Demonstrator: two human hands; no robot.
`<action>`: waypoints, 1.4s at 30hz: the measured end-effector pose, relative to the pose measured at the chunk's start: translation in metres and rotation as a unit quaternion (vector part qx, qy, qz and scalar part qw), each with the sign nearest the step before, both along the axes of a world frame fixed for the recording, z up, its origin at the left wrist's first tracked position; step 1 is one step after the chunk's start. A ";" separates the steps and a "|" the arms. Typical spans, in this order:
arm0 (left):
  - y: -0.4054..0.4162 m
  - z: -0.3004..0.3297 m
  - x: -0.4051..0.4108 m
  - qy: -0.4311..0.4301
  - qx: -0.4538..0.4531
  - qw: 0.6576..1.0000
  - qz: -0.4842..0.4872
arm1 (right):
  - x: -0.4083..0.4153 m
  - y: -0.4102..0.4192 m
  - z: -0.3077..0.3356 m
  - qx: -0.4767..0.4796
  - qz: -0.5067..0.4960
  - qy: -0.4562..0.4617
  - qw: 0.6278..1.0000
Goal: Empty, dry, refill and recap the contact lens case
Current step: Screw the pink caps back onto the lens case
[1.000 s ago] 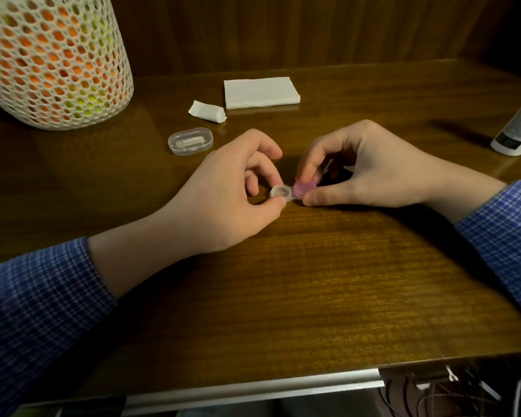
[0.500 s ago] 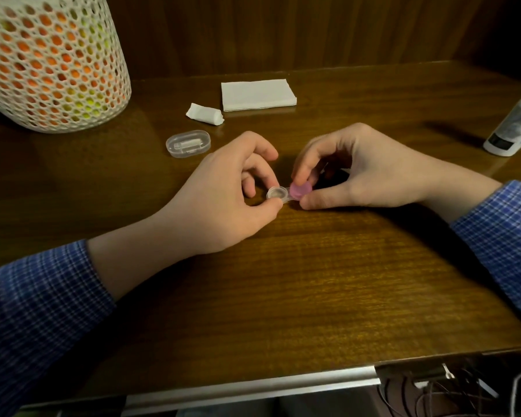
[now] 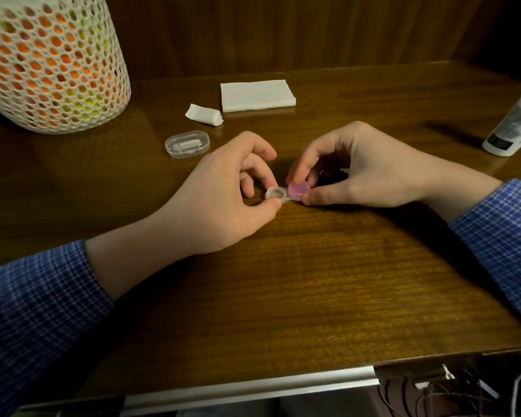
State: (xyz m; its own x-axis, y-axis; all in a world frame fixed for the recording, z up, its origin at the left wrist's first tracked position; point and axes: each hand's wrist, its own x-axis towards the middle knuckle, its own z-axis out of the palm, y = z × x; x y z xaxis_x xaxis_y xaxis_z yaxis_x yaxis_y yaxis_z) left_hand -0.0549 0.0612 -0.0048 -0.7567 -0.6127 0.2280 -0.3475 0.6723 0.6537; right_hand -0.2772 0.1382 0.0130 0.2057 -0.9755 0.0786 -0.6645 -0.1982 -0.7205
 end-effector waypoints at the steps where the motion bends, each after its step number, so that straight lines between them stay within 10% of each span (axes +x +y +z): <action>1: 0.000 0.000 0.000 0.000 -0.001 1.000 0.000 | 0.000 0.000 0.000 0.002 0.001 -0.003 1.000; 42: 0.000 0.000 0.000 0.004 -0.003 1.000 0.003 | 0.004 0.001 -0.003 -0.023 0.001 0.021 1.000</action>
